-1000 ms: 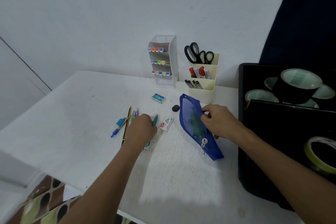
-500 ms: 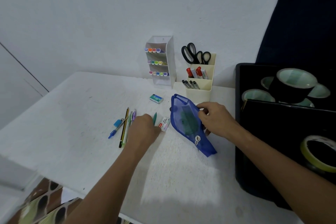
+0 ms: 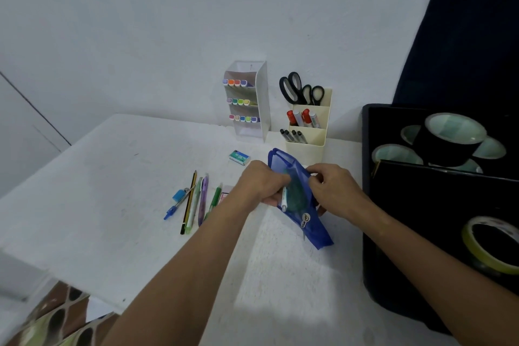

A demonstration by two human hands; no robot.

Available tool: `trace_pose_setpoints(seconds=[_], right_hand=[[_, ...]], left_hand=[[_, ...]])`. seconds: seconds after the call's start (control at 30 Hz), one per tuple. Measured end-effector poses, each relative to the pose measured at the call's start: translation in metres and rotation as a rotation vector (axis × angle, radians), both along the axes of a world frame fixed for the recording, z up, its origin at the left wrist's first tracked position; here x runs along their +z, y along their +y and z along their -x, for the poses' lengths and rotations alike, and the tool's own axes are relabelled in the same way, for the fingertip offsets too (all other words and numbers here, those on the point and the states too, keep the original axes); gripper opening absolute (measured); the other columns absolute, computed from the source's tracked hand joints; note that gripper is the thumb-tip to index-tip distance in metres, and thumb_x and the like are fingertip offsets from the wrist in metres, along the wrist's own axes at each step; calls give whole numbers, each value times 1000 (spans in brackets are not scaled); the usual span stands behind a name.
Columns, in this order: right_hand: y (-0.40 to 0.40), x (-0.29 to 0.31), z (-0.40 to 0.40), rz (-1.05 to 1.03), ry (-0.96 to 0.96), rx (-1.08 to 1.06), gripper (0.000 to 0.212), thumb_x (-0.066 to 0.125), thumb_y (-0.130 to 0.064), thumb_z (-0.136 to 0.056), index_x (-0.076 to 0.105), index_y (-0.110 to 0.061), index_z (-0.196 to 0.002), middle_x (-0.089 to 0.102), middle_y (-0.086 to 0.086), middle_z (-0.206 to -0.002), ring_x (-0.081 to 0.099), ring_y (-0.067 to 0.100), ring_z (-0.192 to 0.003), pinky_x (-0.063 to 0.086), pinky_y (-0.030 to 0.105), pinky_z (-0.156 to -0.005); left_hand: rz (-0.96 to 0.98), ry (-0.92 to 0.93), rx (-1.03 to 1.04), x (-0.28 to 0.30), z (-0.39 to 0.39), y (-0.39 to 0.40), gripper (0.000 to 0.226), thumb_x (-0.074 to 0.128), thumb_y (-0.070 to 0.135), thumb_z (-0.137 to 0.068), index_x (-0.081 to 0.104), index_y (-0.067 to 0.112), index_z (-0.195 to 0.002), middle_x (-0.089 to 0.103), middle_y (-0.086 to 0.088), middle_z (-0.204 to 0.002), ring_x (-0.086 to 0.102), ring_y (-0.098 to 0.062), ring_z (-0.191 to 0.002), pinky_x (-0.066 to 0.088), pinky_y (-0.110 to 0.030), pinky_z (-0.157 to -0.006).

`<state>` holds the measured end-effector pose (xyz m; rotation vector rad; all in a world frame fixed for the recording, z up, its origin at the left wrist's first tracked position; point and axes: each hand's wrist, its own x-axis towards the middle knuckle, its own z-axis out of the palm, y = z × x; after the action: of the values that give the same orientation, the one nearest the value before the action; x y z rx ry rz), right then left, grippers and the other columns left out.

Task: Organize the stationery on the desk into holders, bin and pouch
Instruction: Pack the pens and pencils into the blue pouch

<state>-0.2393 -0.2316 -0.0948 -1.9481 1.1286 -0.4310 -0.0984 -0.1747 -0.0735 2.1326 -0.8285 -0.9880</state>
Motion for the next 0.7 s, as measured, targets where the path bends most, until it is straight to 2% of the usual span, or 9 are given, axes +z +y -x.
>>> trace_pose_setpoints(seconds=[0.07,0.23,0.33,0.43,0.5,0.6,0.7], right_hand=[[0,0,0,1,-3,-2,30,41,-15,-98,58,-12,-123,65,9,-102,69,19,-62,58,27,-50],[0,0,0,-6,-16,4,30,41,-13,-97,59,-12,-121,66,9,-96,69,21,-61,57,27,-48],[0,0,1,1,-3,7,28,42,-14,-98,59,-12,-121,66,9,-99,68,19,-67,59,28,-53],[0,1,0,10,3,13,28,42,-15,-97,60,-13,-120,67,9,-100,68,19,-70,61,35,-60],[1,1,0,1,16,20,28,42,-16,-98,59,-13,-120,66,7,-98,69,21,-68,61,36,-60],[2,2,-1,-17,25,35,29,43,-17,-98,57,-13,-123,65,6,-98,70,23,-65,61,35,-59],[3,1,-2,-43,11,43,32,44,-17,-98,54,-13,-128,64,4,-94,69,23,-61,60,30,-55]], left_hand=[[0,28,14,-6,2,-6,25,68,18,-82,65,-4,-95,72,-18,-80,69,-22,-57,61,-32,-62],[37,69,20,-14,6,-10,26,61,18,-88,68,-6,-92,72,-19,-79,70,-25,-61,62,-36,-70],[68,105,3,-9,4,-7,21,58,12,-87,70,-5,-92,72,-19,-81,70,-22,-65,61,-33,-72],[112,104,3,-3,-5,0,17,57,7,-87,71,-3,-91,71,-18,-81,68,-19,-63,61,-29,-67],[130,52,18,0,-14,6,16,57,6,-87,72,1,-90,71,-16,-81,67,-18,-62,61,-29,-68],[143,-80,44,2,-34,16,13,58,9,-89,70,5,-93,70,-11,-92,68,-19,-70,61,-31,-70],[52,-269,85,-4,-64,28,22,61,14,-88,67,10,-109,68,-8,-106,70,-20,-75,60,-34,-73]])
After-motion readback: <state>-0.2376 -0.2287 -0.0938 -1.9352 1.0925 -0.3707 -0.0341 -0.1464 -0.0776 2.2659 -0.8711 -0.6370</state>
